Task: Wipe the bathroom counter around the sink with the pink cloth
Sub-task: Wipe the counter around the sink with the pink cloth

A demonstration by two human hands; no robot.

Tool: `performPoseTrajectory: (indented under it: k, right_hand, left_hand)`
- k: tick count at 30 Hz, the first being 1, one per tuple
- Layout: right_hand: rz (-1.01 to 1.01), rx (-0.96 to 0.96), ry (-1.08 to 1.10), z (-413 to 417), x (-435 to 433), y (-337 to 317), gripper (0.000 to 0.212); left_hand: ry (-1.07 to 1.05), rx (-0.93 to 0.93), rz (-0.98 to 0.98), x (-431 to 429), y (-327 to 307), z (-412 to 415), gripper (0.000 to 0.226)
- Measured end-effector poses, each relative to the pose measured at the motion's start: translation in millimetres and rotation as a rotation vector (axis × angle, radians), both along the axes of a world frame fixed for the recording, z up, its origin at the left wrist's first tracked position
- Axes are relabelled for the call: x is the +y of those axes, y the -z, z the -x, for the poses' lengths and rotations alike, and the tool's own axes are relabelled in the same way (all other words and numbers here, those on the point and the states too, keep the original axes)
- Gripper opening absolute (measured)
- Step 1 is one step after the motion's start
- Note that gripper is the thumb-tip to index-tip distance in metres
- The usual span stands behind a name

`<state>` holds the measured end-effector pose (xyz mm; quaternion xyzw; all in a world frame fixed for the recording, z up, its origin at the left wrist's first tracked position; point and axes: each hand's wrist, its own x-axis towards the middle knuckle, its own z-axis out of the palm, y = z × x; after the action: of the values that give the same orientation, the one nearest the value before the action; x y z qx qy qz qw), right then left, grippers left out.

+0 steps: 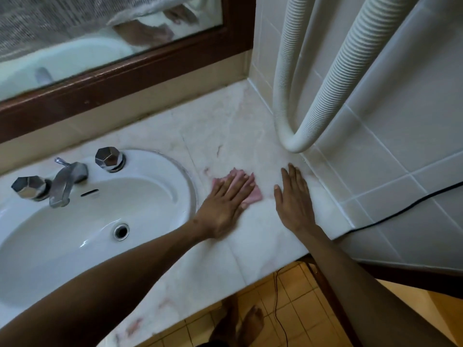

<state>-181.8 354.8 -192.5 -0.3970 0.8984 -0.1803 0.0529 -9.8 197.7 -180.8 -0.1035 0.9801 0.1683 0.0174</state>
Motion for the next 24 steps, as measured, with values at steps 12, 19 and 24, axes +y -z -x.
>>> performPoseTrajectory:
  k: [12,19,24]
  right_hand:
    - [-0.058,0.042,-0.058,-0.4,-72.2,3.0,0.06]
    - [-0.089,0.05,-0.061,8.6,-131.1,3.4,0.059]
    - [-0.076,0.039,-0.06,26.3,-180.5,6.8,0.059]
  left_hand:
    - [-0.301,-0.045,-0.094,-58.7,-8.7,61.5,0.06]
    - [-0.347,-0.067,-0.018,-86.1,-1.0,30.6,0.062]
    - [-0.452,-0.136,0.017,-205.0,-1.0,35.8,0.063]
